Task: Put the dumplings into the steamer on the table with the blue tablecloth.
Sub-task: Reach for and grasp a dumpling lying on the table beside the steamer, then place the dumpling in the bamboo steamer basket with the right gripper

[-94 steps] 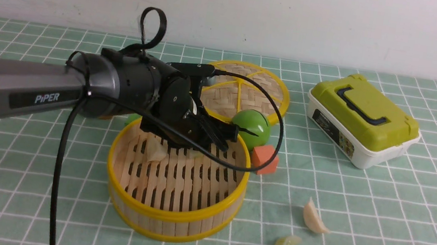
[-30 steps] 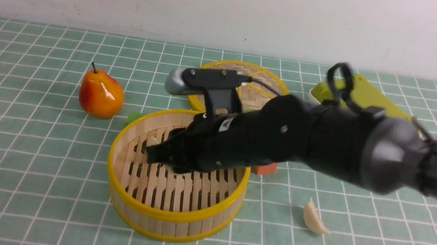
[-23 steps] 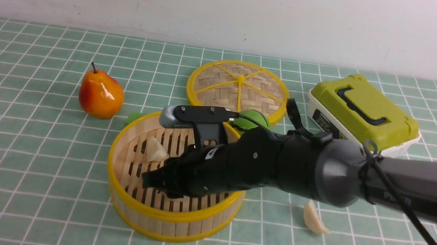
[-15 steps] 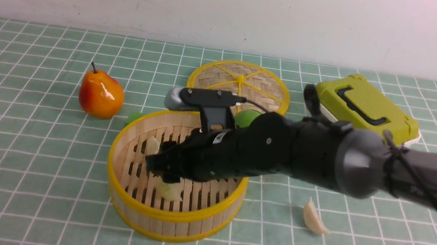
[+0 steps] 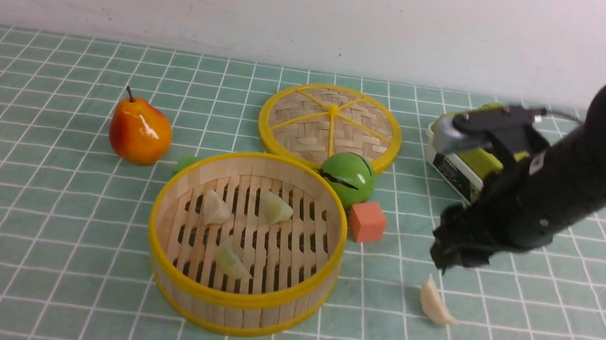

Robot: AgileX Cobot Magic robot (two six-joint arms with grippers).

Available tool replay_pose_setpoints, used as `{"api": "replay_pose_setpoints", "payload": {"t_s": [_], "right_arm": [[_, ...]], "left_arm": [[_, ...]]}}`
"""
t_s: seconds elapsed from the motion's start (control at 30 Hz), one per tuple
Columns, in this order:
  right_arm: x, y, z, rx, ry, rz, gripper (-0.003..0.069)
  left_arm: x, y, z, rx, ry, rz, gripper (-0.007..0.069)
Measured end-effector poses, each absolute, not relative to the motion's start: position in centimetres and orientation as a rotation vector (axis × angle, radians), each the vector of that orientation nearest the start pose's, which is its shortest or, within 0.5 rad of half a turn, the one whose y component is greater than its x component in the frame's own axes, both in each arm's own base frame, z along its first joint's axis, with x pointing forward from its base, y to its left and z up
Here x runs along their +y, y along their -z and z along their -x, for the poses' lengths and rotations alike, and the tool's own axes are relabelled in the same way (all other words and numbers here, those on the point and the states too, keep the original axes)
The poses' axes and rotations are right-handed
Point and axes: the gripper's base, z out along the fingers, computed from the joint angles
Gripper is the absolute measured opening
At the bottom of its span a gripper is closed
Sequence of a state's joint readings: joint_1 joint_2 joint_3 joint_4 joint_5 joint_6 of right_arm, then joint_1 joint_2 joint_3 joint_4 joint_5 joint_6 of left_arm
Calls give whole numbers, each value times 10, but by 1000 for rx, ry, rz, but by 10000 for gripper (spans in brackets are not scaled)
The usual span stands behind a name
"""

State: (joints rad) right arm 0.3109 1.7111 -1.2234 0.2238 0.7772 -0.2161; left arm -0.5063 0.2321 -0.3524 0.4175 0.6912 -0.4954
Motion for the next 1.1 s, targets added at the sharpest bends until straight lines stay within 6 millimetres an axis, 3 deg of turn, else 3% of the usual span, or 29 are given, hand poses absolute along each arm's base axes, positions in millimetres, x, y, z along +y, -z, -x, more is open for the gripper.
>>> {"api": "replay_pose_setpoints", "payload": {"t_s": [0.07,0.23,0.37,0.43,0.53,0.67,0.7,0.73,0.8,0.9,1.0,1.1], "right_arm": [[121,-211,-333,2726,-272,530,501],[128,-175,-347,2698,-252,502,468],[128,-160,-352,2710,-239,502,316],[129,-164,-351,2727,-247,510,232],[132,-178,-351,2757,-286,512,240],[146,-226,-359,2687,-471,423,240],[148,-229,-359,2681,-493,410,240],[159,-246,-362,2624,-601,374,240],[173,-254,-362,2569,-673,370,240],[194,-254,-359,2512,-727,417,240],[230,-235,-358,2445,-765,467,240],[246,-215,-360,2441,-764,464,240]], "left_arm": [[-6,-261,-59,1991,169,-174,20],[-6,-261,-59,1989,164,-175,24],[-5,-261,-59,1989,163,-176,28],[-5,-261,-59,1990,163,-176,30],[-5,-261,-59,1990,163,-176,35],[-5,-261,-59,1990,163,-176,39],[-5,-261,-59,1990,163,-176,39],[-6,-261,-59,1987,164,-176,39],[-6,-262,-59,1980,167,-178,39],[-6,-263,-60,1973,171,-180,39],[-6,-263,-60,1972,172,-180,43],[-6,-263,-60,1972,172,-180,47]]}}
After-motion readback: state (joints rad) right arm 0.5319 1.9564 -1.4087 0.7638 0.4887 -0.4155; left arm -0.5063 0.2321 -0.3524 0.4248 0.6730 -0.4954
